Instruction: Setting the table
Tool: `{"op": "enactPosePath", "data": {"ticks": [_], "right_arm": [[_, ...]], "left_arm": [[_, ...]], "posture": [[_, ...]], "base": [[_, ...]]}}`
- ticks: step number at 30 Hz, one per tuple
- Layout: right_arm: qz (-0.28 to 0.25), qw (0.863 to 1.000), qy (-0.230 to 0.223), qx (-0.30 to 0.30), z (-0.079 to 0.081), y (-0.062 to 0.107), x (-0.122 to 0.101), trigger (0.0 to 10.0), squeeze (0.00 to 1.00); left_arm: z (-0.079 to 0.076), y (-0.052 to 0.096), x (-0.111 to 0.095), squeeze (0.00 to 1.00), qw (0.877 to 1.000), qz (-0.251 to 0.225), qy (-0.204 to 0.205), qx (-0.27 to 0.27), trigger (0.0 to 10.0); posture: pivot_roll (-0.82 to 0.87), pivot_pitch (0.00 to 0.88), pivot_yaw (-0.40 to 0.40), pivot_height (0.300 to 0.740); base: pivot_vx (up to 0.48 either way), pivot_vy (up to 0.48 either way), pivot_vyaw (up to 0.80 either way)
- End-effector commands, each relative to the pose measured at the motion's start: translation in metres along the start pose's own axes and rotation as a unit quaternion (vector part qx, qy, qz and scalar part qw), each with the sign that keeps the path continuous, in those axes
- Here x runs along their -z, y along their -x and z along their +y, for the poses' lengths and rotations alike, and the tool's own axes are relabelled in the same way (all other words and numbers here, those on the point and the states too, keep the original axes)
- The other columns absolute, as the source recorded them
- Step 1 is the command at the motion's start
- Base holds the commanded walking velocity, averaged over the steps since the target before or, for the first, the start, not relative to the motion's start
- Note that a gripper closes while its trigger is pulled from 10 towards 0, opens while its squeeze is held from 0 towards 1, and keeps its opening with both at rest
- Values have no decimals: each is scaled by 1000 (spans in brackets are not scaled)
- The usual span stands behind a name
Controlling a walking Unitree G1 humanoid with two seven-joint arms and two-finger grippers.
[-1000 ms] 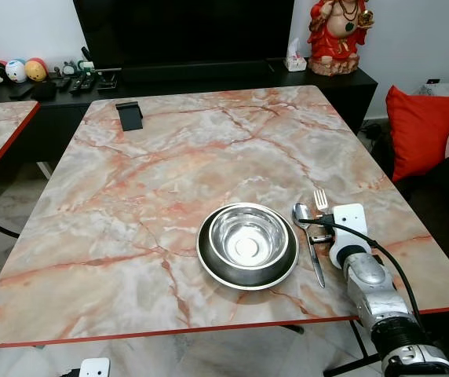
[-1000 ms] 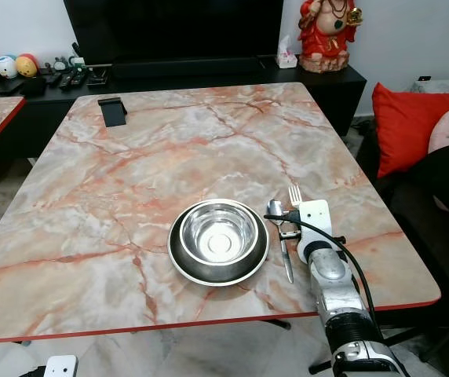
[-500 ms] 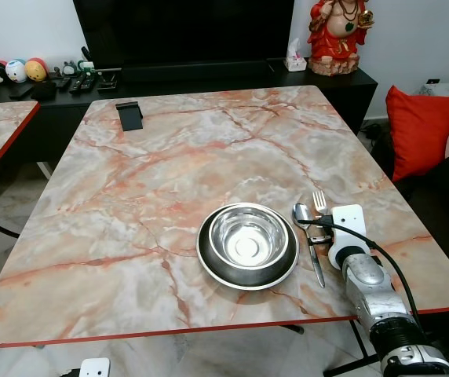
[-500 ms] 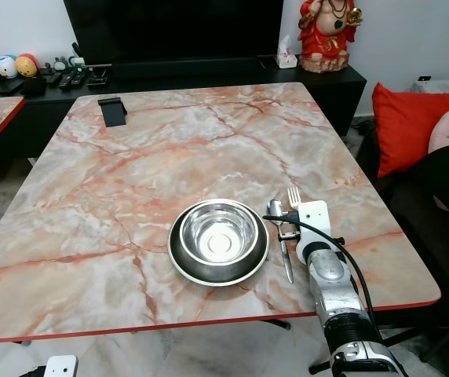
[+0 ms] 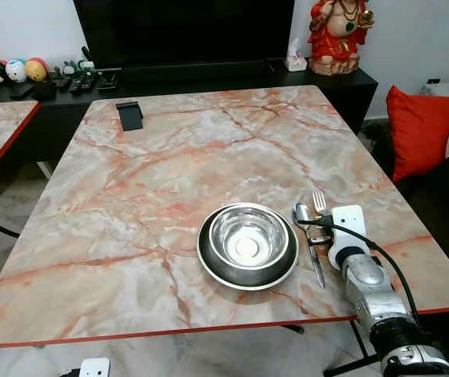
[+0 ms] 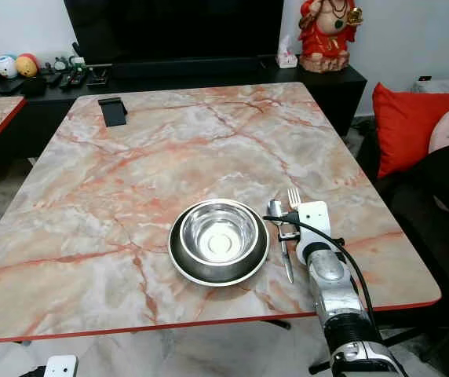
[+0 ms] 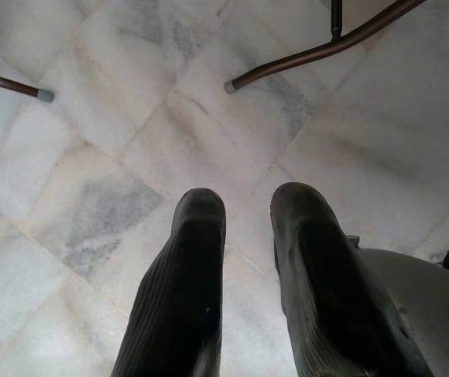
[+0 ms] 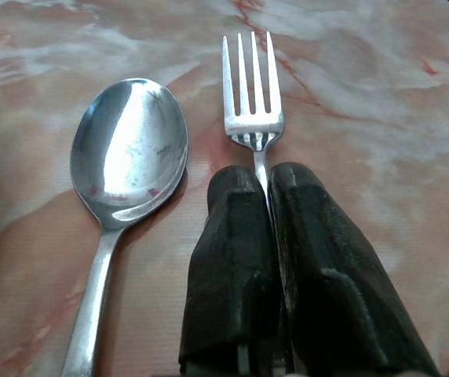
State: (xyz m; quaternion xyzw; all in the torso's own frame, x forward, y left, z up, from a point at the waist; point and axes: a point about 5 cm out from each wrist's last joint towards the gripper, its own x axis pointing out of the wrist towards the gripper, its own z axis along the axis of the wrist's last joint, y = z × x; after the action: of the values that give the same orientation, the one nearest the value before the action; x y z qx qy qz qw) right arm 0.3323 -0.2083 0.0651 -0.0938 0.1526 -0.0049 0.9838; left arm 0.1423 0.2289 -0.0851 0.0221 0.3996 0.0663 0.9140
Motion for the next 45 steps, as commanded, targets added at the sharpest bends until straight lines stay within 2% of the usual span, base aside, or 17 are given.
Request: {"op": "enactPosePath", "data": {"ticks": [1,17,19,20,21,22,23,24,27,31,36,37,38,39,40,41,45], "right_arm": [[13,1000,-3,-5,4,0,5,10000,200],[17,1000,-3,-5,5,0,6,10000,220],[17,1000,-3,-6,5,0,6,10000,306],[17,1000,-3,-7,6,0,6,10000,306],[17,1000,-3,-7,6,0,6,10000,400],[18,1000,-3,-7,6,0,6,10000,439],[18,1000,-3,-7,6,0,6,10000,612],[18,1000,-3,-7,6,0,6,10000,612],[18,1000,-4,-7,6,-1,6,10000,831],[18,1000,-3,-7,6,-1,6,10000,867],[18,1000,-2,-5,6,-1,6,10000,843],[18,1000,-2,-5,6,-1,6,10000,804],[17,1000,0,-4,5,-1,6,10000,314],[16,1000,0,-3,5,-1,6,10000,314],[15,1000,1,-2,5,-1,5,10000,106],[12,1000,1,-1,5,-1,4,10000,0],[1,1000,0,0,5,-2,1,10000,0]], "left_arm": [[5,2,5,0,1000,14,-11,-3,10000],[6,2,6,0,1000,14,-13,-5,10000],[6,2,6,0,1000,14,-12,-5,10000],[6,2,6,0,1000,14,-12,-5,10000],[6,2,6,0,1000,14,-12,-6,10000],[6,2,6,0,1000,14,-12,-6,10000],[6,2,6,0,1000,14,-12,-6,10000],[6,2,6,0,1000,14,-12,-6,10000],[6,2,6,0,1000,14,-12,-6,10000],[6,2,5,0,1000,13,-13,-6,10000],[6,2,4,0,1000,11,-13,-5,10000],[6,2,4,0,1000,11,-12,-5,10000],[6,2,4,0,1000,11,-12,-5,10000],[6,2,4,0,1000,11,-12,-5,10000],[6,1,4,0,1000,11,-12,-5,10000],[6,1,4,0,1000,11,-12,-5,10000],[7,1,3,0,1000,11,-12,-5,10000]], "posture": [[17,0,47,740],[20,0,47,740],[22,0,47,740],[22,0,47,740],[22,0,47,740],[22,0,47,740],[21,0,48,740],[21,0,48,740],[21,0,48,740],[21,0,48,740],[21,0,48,740],[21,0,48,740],[20,0,48,740],[20,0,48,740],[21,0,48,740],[21,0,48,740],[19,0,50,740]], "base": [[0,0,0],[0,0,0],[0,0,0],[0,0,0],[0,0,0],[0,0,0],[0,0,0],[0,0,0],[0,0,0],[0,0,0],[0,0,0],[0,0,0],[0,0,0],[0,0,0],[0,0,0],[0,0,0],[0,0,0]]}}
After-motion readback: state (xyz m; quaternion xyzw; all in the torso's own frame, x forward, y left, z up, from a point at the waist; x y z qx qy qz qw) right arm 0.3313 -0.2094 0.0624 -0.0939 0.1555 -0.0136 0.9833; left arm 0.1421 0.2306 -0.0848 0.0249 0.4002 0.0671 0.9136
